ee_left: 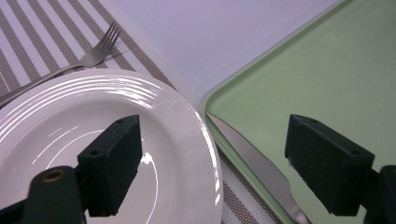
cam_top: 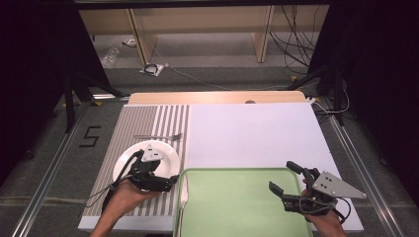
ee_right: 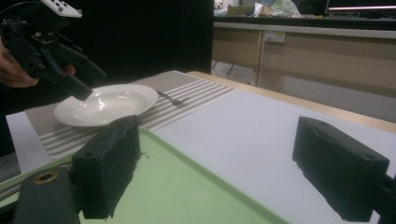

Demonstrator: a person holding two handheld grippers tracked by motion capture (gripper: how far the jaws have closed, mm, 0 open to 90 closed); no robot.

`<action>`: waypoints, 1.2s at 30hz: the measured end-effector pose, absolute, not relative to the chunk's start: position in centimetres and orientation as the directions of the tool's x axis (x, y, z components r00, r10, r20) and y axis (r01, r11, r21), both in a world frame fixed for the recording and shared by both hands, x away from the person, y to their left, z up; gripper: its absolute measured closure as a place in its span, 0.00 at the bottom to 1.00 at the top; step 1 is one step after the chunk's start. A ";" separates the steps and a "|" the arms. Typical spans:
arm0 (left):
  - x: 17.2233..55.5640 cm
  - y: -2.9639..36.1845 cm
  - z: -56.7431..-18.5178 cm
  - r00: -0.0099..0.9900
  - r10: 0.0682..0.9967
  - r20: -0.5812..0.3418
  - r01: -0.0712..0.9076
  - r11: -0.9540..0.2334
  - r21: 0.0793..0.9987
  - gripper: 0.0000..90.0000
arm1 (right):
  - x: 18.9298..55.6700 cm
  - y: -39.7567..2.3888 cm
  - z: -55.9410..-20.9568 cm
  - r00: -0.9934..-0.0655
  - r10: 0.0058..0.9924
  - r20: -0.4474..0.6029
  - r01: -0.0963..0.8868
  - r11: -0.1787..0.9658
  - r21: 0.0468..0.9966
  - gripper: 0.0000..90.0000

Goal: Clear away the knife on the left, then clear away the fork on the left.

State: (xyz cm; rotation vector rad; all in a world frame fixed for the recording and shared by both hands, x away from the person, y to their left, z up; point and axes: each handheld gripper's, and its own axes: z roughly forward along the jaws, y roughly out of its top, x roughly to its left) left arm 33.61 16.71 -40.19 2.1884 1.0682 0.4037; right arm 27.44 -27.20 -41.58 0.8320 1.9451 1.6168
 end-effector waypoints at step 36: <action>45.0 20.2 -38.6 0.511 0.856 0.083 0.659 -0.451 0.602 0.22 | 27.6 -27.5 -41.6 -0.703 0.711 0.029 0.154 0.111 0.982 0.18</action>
